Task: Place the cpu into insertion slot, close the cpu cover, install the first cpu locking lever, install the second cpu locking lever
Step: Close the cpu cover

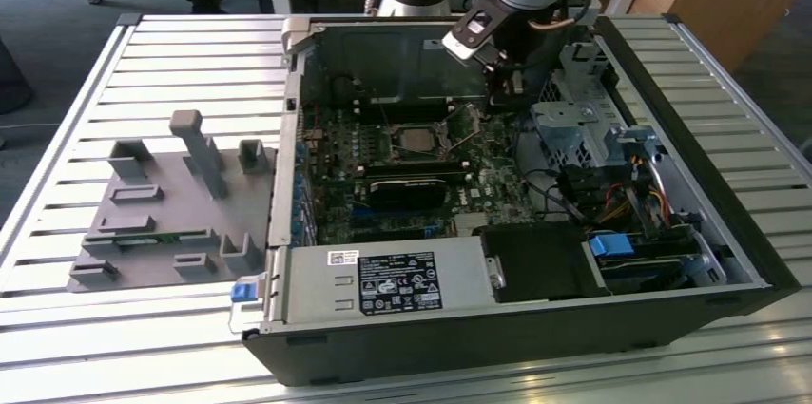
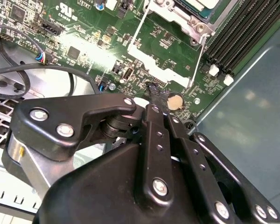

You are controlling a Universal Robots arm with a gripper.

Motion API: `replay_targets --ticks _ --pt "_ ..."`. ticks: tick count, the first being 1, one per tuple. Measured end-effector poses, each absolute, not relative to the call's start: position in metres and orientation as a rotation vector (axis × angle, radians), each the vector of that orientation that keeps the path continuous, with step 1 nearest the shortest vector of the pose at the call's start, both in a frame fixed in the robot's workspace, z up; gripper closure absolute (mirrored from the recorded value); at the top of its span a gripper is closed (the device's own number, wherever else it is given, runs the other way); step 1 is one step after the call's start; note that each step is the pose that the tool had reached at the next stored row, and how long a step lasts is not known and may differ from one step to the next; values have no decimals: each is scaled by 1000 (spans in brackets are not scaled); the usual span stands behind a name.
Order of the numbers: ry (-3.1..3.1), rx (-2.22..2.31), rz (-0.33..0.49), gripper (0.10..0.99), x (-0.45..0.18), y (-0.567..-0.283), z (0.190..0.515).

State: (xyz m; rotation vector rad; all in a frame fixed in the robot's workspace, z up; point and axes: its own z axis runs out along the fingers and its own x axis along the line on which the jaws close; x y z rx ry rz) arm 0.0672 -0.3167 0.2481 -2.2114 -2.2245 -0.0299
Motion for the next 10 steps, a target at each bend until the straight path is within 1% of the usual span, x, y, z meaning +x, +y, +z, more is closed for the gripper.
replay_targets --ticks 10 --pt "-2231 -2203 -27 980 64 -320 243"
